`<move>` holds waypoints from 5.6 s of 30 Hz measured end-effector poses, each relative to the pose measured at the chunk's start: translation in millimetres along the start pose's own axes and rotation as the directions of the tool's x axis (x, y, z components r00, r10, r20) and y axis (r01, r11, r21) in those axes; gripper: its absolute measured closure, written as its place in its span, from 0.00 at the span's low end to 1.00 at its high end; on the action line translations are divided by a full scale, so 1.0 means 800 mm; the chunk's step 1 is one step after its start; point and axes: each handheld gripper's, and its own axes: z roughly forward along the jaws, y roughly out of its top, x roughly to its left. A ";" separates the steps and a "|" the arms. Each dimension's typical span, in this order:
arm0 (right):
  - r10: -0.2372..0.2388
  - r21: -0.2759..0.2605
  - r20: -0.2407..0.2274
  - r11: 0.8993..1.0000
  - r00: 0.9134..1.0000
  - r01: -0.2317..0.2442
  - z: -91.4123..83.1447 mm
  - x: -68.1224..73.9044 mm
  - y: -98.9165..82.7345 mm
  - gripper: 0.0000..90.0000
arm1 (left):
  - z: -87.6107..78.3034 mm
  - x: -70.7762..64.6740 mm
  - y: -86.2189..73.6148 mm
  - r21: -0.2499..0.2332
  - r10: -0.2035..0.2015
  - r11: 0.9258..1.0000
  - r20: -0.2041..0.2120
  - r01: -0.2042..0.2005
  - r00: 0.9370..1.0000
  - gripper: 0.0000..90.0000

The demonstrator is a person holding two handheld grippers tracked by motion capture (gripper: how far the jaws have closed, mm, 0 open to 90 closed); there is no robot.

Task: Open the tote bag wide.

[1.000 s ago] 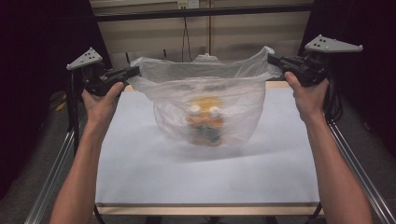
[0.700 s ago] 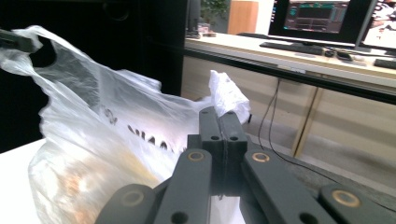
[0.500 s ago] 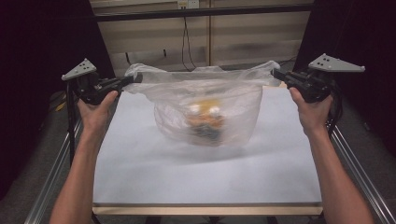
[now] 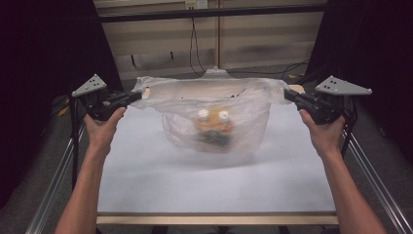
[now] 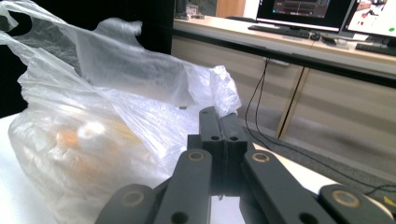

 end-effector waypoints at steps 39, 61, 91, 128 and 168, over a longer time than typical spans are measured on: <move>0.056 0.230 -0.022 0.972 0.998 -0.050 0.040 -0.002 -0.115 1.00 | 0.043 0.004 -0.118 0.179 -0.077 0.981 0.011 0.074 0.997 1.00; 0.065 0.375 -0.033 0.926 0.997 -0.048 0.074 -0.012 -0.172 1.00 | 0.082 0.012 -0.173 0.341 -0.116 0.935 0.032 0.098 0.993 1.00; 0.058 0.459 -0.112 0.888 0.992 0.000 0.098 0.015 -0.199 0.89 | 0.097 -0.015 -0.190 0.424 -0.016 0.906 0.046 -0.005 0.999 0.81; 0.029 0.196 -0.254 0.980 0.967 0.022 0.111 0.049 -0.083 0.42 | 0.073 -0.055 -0.094 0.162 0.066 0.984 0.080 -0.079 0.995 0.37; 0.087 0.416 -0.189 0.909 0.978 -0.001 0.193 0.024 -0.154 1.00 | 0.148 -0.004 -0.174 0.419 -0.085 0.907 0.068 0.049 0.994 1.00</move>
